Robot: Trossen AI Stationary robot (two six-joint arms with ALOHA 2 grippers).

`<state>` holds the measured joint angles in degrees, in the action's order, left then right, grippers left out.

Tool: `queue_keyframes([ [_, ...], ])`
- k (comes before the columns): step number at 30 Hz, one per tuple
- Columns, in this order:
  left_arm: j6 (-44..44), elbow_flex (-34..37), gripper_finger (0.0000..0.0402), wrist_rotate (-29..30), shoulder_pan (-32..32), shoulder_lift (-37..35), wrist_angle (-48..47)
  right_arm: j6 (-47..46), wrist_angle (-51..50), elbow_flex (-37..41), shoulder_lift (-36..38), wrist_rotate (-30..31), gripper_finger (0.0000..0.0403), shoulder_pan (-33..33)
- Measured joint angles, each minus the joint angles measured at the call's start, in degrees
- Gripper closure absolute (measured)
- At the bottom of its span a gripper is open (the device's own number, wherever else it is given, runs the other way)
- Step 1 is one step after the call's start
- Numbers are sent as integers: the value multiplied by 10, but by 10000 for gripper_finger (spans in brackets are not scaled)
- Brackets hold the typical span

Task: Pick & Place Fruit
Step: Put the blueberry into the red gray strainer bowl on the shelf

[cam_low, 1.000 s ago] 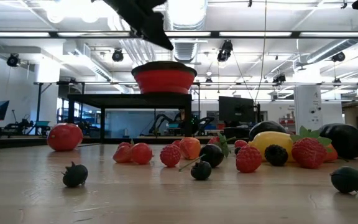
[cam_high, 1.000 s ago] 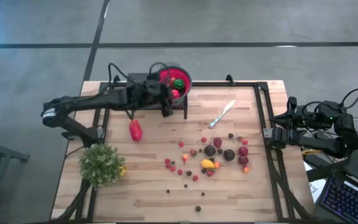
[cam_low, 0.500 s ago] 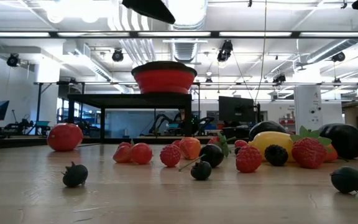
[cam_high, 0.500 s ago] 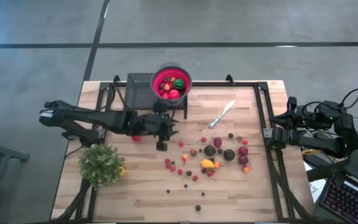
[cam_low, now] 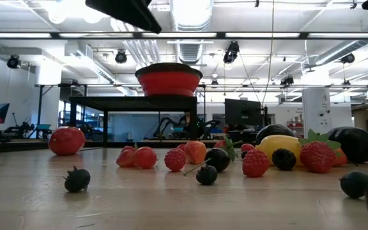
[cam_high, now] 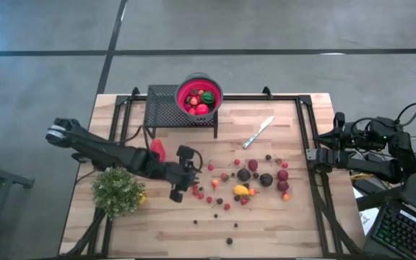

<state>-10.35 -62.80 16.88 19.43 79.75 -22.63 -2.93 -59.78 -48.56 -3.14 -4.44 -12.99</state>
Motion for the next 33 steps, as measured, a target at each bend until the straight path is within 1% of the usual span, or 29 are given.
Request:
queue_keyframes([
  [3,0,22,223,-6,11,6,31,1,0,0,0,0,394,0],
  [6,1,40,223,-24,19,18,61,0,0,0,0,0,394,0],
  [8,0,49,223,-40,25,26,66,1,0,0,0,0,394,0],
  [12,-1,50,223,-55,42,48,78,1,0,0,0,0,394,0],
  [14,-1,50,223,-56,51,61,94,0,0,0,0,0,394,0],
  [25,-1,50,223,-58,86,141,117,0,0,0,0,0,394,0],
  [29,-1,50,223,-76,92,161,132,0,0,0,0,0,394,0],
  [33,0,49,223,-105,96,184,133,0,0,0,0,0,394,0],
])
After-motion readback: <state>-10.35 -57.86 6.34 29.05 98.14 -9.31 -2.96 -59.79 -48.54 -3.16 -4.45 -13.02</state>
